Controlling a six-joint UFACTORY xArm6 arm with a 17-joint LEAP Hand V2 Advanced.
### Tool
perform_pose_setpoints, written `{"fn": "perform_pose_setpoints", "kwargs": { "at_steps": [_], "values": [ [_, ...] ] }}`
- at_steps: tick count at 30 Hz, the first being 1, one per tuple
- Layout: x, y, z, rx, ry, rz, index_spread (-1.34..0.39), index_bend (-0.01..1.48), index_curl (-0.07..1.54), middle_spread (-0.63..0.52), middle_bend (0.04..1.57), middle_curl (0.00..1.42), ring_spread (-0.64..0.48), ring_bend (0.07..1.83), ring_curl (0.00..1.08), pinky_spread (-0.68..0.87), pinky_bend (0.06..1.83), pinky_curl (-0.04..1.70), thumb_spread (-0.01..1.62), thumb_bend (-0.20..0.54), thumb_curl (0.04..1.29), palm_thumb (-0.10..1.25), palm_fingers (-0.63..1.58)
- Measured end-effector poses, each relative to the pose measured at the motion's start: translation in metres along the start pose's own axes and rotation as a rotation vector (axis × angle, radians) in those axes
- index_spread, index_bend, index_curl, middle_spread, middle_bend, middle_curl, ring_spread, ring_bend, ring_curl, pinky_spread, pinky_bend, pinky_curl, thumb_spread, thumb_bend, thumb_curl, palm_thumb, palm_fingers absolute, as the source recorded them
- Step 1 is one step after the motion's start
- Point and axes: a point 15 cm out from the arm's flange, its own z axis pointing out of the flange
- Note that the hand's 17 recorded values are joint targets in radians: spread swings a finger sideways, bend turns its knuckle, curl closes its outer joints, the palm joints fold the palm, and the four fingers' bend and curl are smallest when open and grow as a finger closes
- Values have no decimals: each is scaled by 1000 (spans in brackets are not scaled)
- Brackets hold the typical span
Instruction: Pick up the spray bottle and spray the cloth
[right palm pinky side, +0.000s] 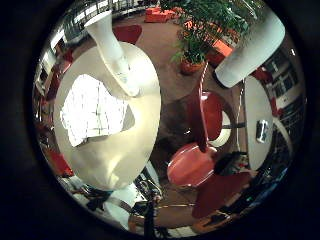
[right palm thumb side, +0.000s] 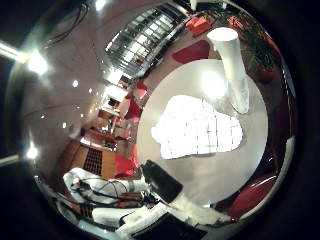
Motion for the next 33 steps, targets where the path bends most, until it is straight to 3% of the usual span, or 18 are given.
{"fn": "perform_pose_setpoints", "kwargs": {
  "at_steps": [8,22,28,33],
  "values": [
    [70,14,2,131,-129,195,-168,150,264,174,222,337,240,383,258,421,406,346,1151,-17,281,506,101],
    [127,69,58,179,-306,373,-137,149,258,184,230,353,244,422,265,418,407,319,1187,-14,302,563,101],
    [126,80,73,188,-342,376,-126,143,260,197,231,357,243,433,267,423,408,315,1190,-15,316,601,91],
    [114,51,78,262,-384,352,-124,144,252,199,230,359,243,450,271,423,426,318,1190,-18,324,613,74]
  ]
}}
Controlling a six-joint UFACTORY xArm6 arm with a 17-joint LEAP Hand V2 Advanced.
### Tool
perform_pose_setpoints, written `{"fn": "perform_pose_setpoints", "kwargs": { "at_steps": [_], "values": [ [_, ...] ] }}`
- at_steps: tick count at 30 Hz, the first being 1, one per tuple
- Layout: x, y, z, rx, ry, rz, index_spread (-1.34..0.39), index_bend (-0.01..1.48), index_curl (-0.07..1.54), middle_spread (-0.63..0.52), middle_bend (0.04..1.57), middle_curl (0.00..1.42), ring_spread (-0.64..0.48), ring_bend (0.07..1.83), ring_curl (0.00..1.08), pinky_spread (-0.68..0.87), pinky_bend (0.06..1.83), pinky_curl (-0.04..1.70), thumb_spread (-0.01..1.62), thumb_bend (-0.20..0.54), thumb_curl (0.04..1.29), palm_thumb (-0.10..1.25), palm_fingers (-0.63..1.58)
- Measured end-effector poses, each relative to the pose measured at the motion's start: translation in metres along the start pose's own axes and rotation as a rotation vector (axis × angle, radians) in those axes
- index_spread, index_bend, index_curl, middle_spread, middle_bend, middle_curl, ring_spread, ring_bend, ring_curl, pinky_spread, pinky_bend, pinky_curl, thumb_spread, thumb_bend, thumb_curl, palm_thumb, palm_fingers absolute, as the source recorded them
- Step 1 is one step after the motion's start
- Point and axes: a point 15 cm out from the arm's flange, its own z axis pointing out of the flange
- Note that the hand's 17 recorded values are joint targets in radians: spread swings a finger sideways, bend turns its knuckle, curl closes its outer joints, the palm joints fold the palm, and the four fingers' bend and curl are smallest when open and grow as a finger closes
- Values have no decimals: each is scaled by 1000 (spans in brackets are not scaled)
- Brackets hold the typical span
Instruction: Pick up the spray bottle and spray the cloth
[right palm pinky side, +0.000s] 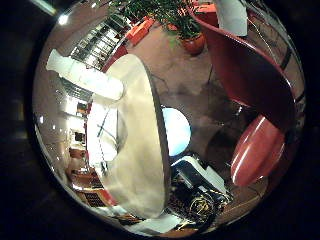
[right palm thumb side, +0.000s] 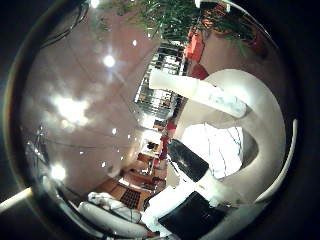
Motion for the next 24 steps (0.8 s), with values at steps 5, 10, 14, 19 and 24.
{"fn": "perform_pose_setpoints", "kwargs": {
  "at_steps": [5,10,14,19,24],
  "values": [
    [-14,-17,20,38,-49,-11,-124,146,253,199,237,362,244,457,271,422,430,317,1175,-22,327,593,73],
    [-28,-27,49,39,-106,-2,-119,151,257,200,241,365,244,464,272,422,429,314,1159,-20,334,590,76],
    [-38,-37,72,43,-124,-9,-116,148,260,197,253,367,240,466,273,423,424,311,1131,-19,343,608,89],
    [-49,-39,112,12,-128,3,-99,151,263,203,279,372,231,477,274,431,419,305,1092,-21,346,627,127],
    [-63,-40,149,-9,-148,27,-102,169,276,115,366,397,175,577,289,408,393,283,1047,-8,360,717,361]
  ]
}}
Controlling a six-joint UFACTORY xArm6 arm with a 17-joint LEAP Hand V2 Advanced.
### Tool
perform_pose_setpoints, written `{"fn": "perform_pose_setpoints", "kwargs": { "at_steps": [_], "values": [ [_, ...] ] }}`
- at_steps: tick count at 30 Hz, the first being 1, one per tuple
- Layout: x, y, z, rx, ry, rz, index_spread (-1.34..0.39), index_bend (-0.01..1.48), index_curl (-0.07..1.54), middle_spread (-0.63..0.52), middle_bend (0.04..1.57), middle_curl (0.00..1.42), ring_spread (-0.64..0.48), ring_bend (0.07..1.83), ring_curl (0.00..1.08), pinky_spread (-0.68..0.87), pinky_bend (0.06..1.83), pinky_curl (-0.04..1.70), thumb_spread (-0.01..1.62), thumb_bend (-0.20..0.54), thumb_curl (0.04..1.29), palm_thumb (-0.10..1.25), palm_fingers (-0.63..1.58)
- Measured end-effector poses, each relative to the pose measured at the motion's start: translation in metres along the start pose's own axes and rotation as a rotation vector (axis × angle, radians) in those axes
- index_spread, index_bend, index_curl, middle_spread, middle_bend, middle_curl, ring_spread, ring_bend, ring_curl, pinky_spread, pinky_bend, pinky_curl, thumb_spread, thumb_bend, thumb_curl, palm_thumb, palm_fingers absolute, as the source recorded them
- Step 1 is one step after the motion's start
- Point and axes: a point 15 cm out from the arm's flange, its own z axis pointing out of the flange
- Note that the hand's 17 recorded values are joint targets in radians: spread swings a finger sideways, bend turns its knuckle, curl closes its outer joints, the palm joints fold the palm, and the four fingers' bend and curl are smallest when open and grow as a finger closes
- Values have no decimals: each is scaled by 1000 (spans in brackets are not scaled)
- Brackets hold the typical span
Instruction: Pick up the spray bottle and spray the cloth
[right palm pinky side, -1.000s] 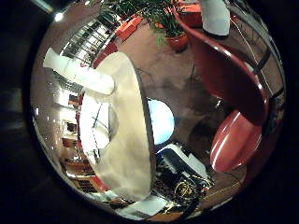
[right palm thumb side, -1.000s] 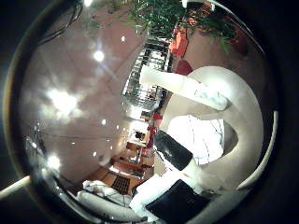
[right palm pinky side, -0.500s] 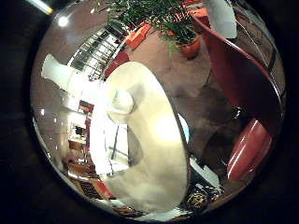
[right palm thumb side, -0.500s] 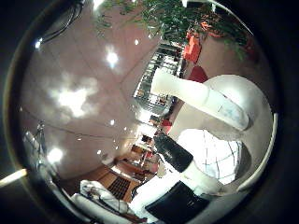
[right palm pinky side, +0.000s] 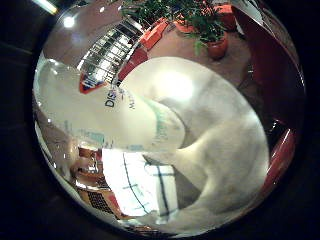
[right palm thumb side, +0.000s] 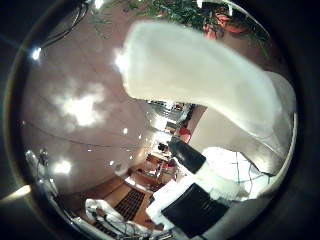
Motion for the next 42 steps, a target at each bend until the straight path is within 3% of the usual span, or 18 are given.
{"fn": "perform_pose_setpoints", "kwargs": {
  "at_steps": [3,5,6,9,13,19,24,35,42],
  "values": [
    [-4,2,21,-11,-18,44,-166,213,304,8,450,431,36,708,321,322,400,268,1022,-6,376,802,633],
    [-11,2,37,-35,-38,72,-264,248,332,-116,576,482,-116,825,350,96,523,267,987,-3,397,907,1061],
    [-14,2,41,-42,-42,76,-297,306,382,-150,650,520,-157,876,391,-32,643,320,977,-3,407,942,1270],
    [-20,2,49,-57,-51,82,-321,571,505,-165,830,584,-181,1019,453,-234,815,394,963,-8,438,1000,1455],
    [-46,-9,64,-85,-75,57,-268,872,648,-138,1050,648,-164,1219,522,-290,1059,513,898,-15,520,1041,1378],
    [-99,-29,64,-128,-162,13,-222,1041,724,-108,1237,690,-155,1380,571,-236,1228,641,759,-16,650,1062,1239],
    [-134,-43,57,-214,-162,-27,-209,1084,739,-100,1290,683,-154,1421,577,-216,1244,713,683,-19,729,1042,1202],
    [-197,-62,1,-511,121,-301,-205,1104,742,-106,1327,658,-154,1447,570,-208,1205,816,644,-20,813,1033,1187],
    [-239,-28,-5,-724,279,-463,-204,1104,739,-106,1333,646,-152,1451,565,-221,1168,867,628,-22,838,1018,1190]
  ]
}}
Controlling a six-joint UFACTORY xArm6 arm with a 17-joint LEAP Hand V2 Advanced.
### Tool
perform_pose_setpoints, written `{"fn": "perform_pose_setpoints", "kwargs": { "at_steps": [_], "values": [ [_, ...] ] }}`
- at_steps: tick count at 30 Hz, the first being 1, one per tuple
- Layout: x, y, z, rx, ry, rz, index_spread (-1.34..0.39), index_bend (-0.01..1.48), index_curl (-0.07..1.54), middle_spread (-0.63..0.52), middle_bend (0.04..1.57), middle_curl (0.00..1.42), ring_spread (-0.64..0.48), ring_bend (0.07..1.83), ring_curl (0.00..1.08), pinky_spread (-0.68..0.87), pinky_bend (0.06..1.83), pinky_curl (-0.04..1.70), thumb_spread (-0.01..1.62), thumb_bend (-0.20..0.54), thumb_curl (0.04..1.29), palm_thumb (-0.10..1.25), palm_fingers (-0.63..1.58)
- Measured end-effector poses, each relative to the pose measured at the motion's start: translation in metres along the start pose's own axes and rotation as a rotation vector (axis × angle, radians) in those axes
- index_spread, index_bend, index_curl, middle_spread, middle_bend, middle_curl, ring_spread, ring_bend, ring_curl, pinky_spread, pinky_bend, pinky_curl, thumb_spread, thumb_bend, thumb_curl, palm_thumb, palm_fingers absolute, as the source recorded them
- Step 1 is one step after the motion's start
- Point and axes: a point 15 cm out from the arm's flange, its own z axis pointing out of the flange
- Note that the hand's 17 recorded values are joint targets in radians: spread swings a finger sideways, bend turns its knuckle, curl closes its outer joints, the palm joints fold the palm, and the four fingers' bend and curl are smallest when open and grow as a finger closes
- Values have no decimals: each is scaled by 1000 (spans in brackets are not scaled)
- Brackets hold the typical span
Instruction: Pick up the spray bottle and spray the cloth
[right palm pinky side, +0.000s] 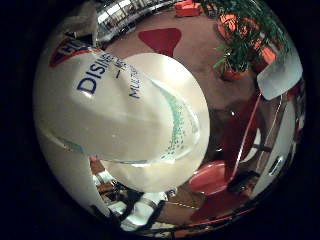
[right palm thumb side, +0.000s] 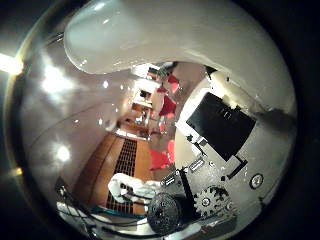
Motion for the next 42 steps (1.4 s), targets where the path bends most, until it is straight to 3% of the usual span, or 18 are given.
{"fn": "perform_pose_setpoints", "kwargs": {
  "at_steps": [12,21,24,35,42],
  "values": [
    [-62,28,27,-352,421,-269,-205,1097,739,-111,1334,636,-157,1448,559,-233,1135,912,621,-21,857,1005,1197],
    [-113,28,74,-536,638,-435,-207,1104,742,-110,1337,637,-158,1452,559,-237,1129,932,623,-24,862,997,1199],
    [-114,35,101,-654,714,-485,-208,1101,743,-108,1338,637,-154,1455,560,-238,1128,936,626,-22,863,995,1197],
    [-93,62,239,-1004,796,-479,-208,1109,748,-106,1345,635,-152,1458,561,-247,1117,957,651,-20,866,992,1195],
    [-92,69,273,-1050,884,-472,-211,1104,752,-106,1348,634,-153,1460,560,-242,1118,970,666,-21,866,978,1193]
  ]
}}
